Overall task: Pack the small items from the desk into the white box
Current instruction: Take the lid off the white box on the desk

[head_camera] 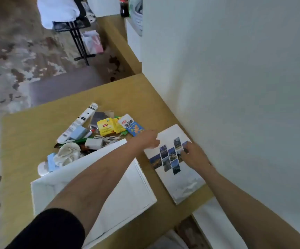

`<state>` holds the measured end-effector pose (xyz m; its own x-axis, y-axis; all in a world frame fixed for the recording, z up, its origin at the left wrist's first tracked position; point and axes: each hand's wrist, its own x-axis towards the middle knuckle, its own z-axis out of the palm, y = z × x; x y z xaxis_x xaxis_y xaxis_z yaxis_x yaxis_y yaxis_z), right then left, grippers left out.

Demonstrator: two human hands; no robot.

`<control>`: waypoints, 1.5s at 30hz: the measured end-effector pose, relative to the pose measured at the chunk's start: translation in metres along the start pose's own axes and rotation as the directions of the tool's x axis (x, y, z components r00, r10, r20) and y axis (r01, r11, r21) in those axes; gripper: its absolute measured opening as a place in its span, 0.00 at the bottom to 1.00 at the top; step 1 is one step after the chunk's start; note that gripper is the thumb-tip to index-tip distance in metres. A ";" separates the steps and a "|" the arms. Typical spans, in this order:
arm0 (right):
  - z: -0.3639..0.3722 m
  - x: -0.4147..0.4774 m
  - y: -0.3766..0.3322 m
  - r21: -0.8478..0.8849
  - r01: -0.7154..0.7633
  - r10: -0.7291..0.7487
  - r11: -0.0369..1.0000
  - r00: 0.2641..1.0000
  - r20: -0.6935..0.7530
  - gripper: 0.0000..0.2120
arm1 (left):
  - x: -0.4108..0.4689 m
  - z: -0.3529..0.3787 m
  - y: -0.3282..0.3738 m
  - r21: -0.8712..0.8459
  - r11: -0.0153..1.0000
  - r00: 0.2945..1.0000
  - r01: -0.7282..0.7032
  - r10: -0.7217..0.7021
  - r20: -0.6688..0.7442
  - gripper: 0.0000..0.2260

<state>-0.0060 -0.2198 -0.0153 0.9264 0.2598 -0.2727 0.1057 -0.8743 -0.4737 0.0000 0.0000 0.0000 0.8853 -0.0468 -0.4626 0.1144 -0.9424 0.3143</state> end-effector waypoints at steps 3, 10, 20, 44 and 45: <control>0.015 -0.018 0.039 -0.123 -0.096 0.105 0.988 0.992 0.067 0.28 | 0.016 0.017 0.010 0.079 0.997 0.993 -0.012 0.003 0.121 0.29; 0.050 -0.041 0.087 -0.266 -0.215 0.245 0.940 0.966 0.087 0.48 | 0.039 0.051 0.020 0.037 0.999 0.999 0.005 -0.007 0.042 0.32; 0.056 -0.049 0.084 -0.211 -0.248 0.264 0.946 0.963 0.053 0.46 | 0.071 0.037 0.022 -0.168 0.973 0.987 0.160 -0.152 0.058 0.24; 0.036 -0.036 0.072 0.131 -0.113 0.132 0.985 0.980 -0.148 0.41 | 0.015 -0.036 0.057 -0.546 0.834 0.990 0.078 -0.001 0.140 0.27; 0.031 -0.033 0.064 0.172 -0.087 0.116 0.981 0.979 -0.165 0.39 | 0.003 -0.043 0.058 -0.606 0.794 0.994 0.054 0.015 0.109 0.24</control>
<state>-0.0407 -0.2716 -0.0626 0.9793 0.0854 -0.1833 -0.0389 -0.8100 -0.5851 0.0285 -0.0403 0.0525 0.8327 -0.0969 -0.5452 0.4116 -0.5503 0.7265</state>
